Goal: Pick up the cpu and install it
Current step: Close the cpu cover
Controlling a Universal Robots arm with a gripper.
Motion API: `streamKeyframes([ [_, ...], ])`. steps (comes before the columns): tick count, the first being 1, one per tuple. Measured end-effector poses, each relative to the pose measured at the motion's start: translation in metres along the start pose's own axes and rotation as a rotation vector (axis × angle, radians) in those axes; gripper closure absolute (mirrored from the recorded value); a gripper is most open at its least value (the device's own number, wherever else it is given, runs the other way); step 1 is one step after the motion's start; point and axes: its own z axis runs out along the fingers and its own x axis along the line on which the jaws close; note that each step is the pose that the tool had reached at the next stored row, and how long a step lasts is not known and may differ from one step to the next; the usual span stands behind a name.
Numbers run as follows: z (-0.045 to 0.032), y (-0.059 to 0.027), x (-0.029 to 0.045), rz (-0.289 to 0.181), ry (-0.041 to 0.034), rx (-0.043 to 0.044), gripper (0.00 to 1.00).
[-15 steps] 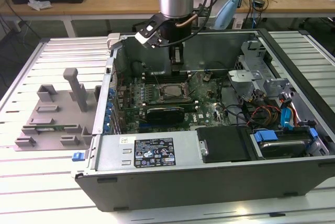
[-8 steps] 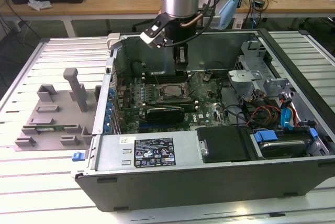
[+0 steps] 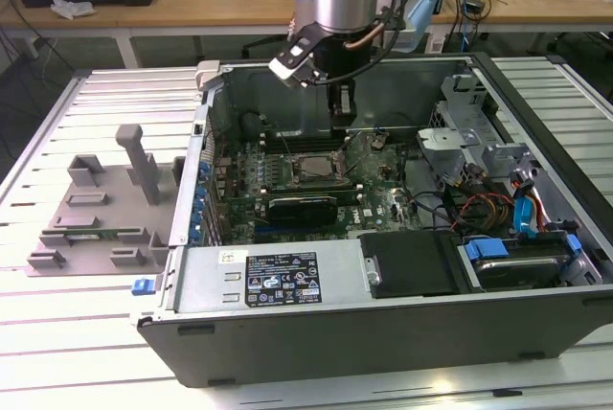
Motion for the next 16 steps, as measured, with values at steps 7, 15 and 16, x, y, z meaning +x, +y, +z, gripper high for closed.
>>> streamKeyframes([
  [7,-0.0078,0.0090,-0.0001,0.000,0.0002,-0.0001,0.89],
  [15,-0.0072,0.0434,0.0000,0.000,0.0000,0.0000,0.89],
  [16,-0.0070,0.0513,0.0001,0.000,0.0000,0.0000,0.89],
])
